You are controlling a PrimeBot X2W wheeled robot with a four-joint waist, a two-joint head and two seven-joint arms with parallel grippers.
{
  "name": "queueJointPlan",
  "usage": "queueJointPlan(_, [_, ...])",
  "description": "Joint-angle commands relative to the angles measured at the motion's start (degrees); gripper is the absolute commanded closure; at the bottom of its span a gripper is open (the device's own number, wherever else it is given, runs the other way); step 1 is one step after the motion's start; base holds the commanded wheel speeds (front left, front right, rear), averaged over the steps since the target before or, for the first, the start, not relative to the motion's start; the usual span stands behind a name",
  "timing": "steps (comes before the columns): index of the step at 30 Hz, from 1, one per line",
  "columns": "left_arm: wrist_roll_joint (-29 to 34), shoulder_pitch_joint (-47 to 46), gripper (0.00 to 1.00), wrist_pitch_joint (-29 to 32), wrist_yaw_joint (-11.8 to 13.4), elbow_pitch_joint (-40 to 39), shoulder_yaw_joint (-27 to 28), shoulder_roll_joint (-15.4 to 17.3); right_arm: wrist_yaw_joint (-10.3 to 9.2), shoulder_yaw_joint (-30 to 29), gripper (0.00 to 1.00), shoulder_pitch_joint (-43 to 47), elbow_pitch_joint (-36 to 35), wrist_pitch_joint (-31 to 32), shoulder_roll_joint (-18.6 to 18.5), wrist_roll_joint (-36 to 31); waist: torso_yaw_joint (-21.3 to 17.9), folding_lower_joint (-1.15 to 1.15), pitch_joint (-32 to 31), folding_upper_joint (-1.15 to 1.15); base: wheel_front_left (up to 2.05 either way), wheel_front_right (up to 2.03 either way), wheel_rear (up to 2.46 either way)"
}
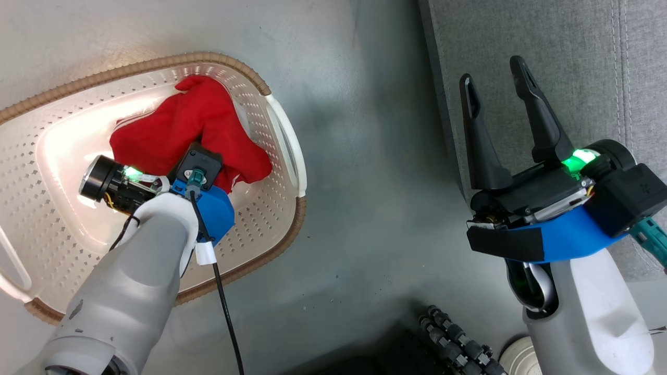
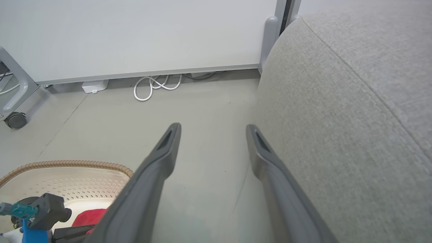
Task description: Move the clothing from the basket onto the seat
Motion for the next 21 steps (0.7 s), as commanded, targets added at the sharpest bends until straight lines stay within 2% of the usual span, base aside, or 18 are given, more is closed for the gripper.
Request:
queueJointPlan(1, [-0.23,-0.61,1.0,-0.15,-0.17,0.18,-0.11,-0.07,0.01,-0.22,0.0,-0.01,0.06,-0.31,0.04,-0.11,0.06,0.0,-0.16,0.0,0.0,0.0,0.0])
queueJointPlan(12, [-1.56,-0.34,1.0,-0.15,-1.37,0.52,0.01,-0.46,0.01,0.06,0.0,-0.06,1.28,-0.32,0.04,-0.84,0.75,0.0,-2.35,0.0,0.0,0.0,0.0])
queueJointPlan(21, [-2.52,2.44,1.0,-0.16,-2.4,-2.09,0.78,-1.29,0.01,-0.4,0.0,0.76,4.59,1.2,0.03,-3.58,3.51,0.0,-9.74,0.0,0.0,0.0,0.0])
